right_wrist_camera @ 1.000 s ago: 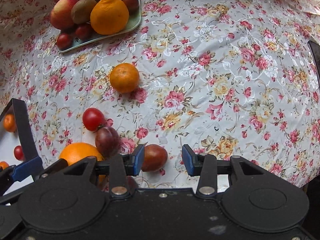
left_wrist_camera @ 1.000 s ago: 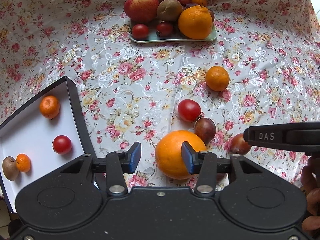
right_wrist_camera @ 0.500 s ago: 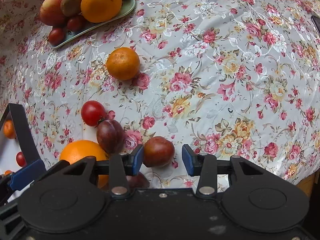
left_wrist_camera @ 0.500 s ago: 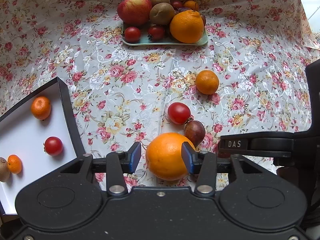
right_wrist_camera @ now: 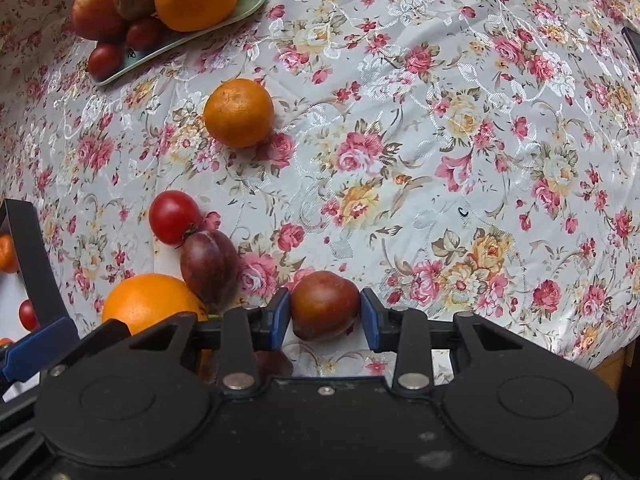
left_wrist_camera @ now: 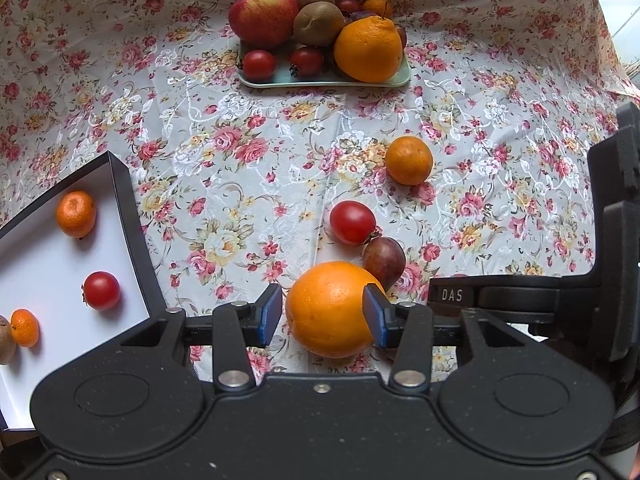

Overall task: Organize fruits
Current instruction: 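Grasp the large orange with the left tool while the right tool grasps a dark brown tomato, then carry the orange with the left tool while the right tool carries the dark tomato to the box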

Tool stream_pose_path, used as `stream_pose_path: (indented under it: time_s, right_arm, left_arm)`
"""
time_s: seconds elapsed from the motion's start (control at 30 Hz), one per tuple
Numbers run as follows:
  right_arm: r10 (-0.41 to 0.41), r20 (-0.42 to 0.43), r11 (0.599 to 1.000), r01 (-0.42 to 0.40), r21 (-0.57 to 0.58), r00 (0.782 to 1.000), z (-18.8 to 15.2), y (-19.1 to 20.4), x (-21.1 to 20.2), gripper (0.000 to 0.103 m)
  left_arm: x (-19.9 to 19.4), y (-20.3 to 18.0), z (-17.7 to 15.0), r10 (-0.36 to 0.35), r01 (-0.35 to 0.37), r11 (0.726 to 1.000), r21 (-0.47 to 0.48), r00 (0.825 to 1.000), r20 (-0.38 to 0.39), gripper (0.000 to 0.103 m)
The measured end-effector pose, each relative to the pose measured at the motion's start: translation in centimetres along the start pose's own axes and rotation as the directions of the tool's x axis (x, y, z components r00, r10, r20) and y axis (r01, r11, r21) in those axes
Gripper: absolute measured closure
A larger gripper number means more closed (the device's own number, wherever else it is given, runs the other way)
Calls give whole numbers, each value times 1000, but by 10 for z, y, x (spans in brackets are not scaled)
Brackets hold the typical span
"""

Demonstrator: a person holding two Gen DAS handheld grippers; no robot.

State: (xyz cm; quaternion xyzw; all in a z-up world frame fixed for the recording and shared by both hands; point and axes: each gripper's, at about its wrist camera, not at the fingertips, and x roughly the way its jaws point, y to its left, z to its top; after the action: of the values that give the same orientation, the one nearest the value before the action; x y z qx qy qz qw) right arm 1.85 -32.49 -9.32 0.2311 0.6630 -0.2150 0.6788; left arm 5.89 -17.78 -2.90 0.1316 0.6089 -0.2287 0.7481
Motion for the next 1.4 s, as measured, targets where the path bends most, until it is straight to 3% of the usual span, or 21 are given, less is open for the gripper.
stream_pose_path:
  time_s: [0.13,0.33,0.53,0.7,0.8,1.0,1.27,1.4]
  right_arm:
    - [-22,19,1000,22,-17,1000,-2,-1,-8,65]
    - [3,57,1000,-3,-8,998,0,-7,-26,65]
    - [39,90,999,-41,16,995,8,-17,-45,65]
    - [57,87,998,-60,35,995,14,-25,-52,65]
    - [64,85,997,-68,42,994,13,-29,-54,65]
    - [75,75,995,-80,56,994,12,-35,-53,65]
    - [87,77,994,-91,52,993,9,-41,-59,65]
    - [87,89,995,-92,48,992,8,-44,-63,65]
  left_arm:
    - [0,-2,-1,-12,12,1000,5,1000,-6,50]
    - [-4,-2,0,-47,47,999,-1,999,20,50]
    - [5,-12,-2,-29,29,999,31,1000,3,50]
    - [14,-26,-6,75,-76,993,92,997,20,49]
    - [22,-32,-7,116,-118,987,113,993,22,42]
    - [38,-36,-7,197,-197,975,102,980,10,35]
    - [61,-21,-5,90,-93,996,-19,988,-125,30]
    - [61,-19,-4,77,-86,994,-62,989,-125,32]
